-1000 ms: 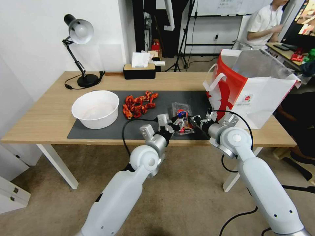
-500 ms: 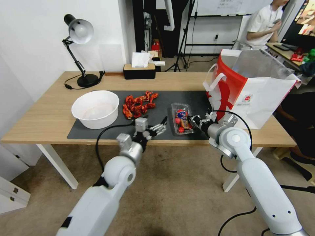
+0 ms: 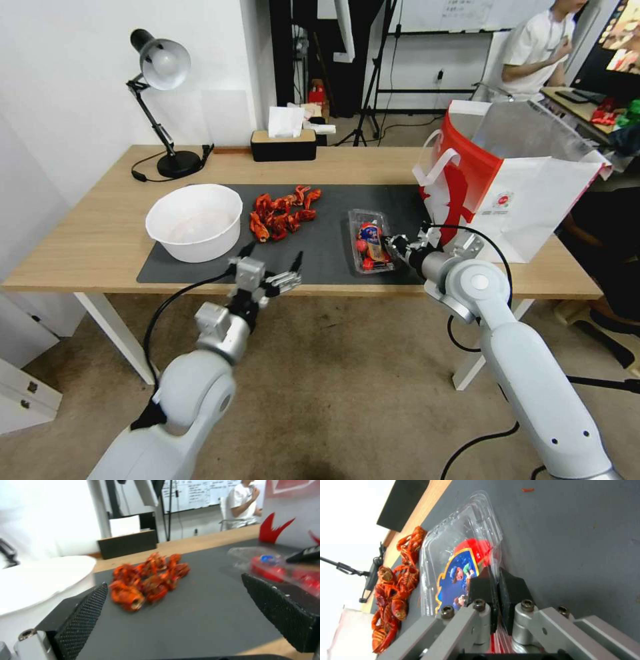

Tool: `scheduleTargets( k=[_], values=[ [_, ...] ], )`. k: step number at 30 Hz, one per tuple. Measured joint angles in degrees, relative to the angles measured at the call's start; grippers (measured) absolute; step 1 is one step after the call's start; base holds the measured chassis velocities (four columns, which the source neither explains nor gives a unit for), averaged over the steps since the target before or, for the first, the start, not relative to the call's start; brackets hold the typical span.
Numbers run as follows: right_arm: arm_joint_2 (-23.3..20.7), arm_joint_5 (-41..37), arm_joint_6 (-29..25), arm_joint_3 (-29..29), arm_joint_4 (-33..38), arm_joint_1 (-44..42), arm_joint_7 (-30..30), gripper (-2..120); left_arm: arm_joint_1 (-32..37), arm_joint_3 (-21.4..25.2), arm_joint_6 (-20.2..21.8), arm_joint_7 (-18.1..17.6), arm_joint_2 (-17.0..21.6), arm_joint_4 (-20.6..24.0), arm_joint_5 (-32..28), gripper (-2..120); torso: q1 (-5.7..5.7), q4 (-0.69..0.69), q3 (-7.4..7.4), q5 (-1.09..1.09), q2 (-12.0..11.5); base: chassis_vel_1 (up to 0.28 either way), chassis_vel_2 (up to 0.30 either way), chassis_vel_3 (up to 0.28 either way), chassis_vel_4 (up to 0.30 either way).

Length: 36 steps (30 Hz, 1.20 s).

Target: Close the disposable takeout box, then place it into the delivery bag.

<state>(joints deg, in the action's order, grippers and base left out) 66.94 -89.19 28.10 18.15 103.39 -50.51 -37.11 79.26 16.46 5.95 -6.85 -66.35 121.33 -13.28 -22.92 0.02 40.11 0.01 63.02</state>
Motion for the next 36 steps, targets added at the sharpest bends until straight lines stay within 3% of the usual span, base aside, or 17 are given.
scheduleTargets(
  k=[7, 20, 36],
  values=[
    [1.29, -0.91, -0.54, 1.62, 1.03, -0.94, -0.26, 0, 5.47, 3.54, -1.29, -0.15, -0.06, 2.95, 2.65, 100, 0.00, -0.02, 0.01, 0.00, 0.00, 0.000, 0.000, 0.000, 0.000],
    [2.29, -2.44, -1.48, 4.20, 4.53, -1.63, -0.76, 0, 7.63, 4.24, -3.58, -0.13, -1.56, 1.45, 6.58, 100, 0.00, -0.02, 0.01, -0.01, 0.00, 0.000, 0.000, 0.000, 0.000],
    [1.35, -11.56, -4.27, 7.66, 18.20, 5.73, -6.91, 0, 12.90, 9.18, -6.91, -0.54, -3.73, 1.51, 12.94, 100, 0.01, -0.01, 0.00, 0.00, 0.00, 0.000, 0.000, 0.000, 0.000]
  ],
)
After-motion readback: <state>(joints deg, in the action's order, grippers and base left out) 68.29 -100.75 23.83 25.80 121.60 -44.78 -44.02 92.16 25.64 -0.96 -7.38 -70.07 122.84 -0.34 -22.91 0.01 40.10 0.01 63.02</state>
